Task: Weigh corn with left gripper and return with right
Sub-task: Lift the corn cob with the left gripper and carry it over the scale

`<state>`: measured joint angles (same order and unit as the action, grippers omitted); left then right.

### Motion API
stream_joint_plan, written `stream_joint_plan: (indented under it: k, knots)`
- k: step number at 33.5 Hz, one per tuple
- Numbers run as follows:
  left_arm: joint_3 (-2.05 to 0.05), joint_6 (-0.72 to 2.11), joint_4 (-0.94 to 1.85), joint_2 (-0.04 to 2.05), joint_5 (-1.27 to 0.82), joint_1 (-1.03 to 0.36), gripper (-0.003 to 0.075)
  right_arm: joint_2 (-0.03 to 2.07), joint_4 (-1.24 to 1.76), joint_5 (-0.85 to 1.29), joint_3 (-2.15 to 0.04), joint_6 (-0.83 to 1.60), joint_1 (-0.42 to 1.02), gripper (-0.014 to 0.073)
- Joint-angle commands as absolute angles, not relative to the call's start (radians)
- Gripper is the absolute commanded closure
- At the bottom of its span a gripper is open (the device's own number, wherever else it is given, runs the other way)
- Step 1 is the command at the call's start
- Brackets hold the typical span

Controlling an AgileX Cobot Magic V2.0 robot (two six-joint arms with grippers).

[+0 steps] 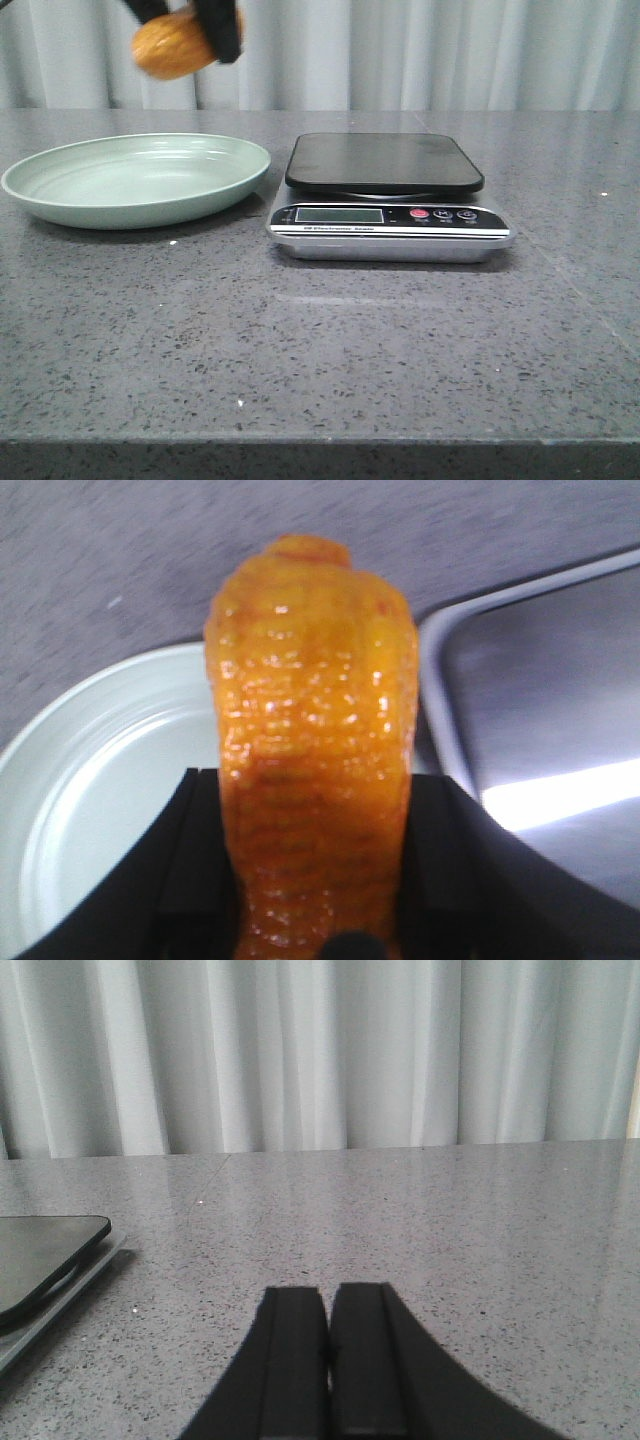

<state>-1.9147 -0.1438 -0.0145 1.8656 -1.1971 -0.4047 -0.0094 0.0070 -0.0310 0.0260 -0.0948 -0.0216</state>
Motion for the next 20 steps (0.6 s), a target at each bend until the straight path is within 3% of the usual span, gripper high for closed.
stream_joint_plan:
  k: [1,17,20]
  knots:
    - [-1.988,-0.156,0.0,1.852,-1.183,-0.474,0.0582,-0.027,0.007,-0.108,0.02,-0.086,-0.019,0.0433]
    - [-2.078,-0.156,0.0,1.992,-1.153,-0.629,0.058,-0.027,0.007,-0.108,0.02,-0.086,-0.019,0.0433]
    - [-2.078,-0.156,0.0,1.996,-1.146,-0.63,0.0544,-0.027,0.007,-0.108,0.02,-0.086,-0.019,0.0433]
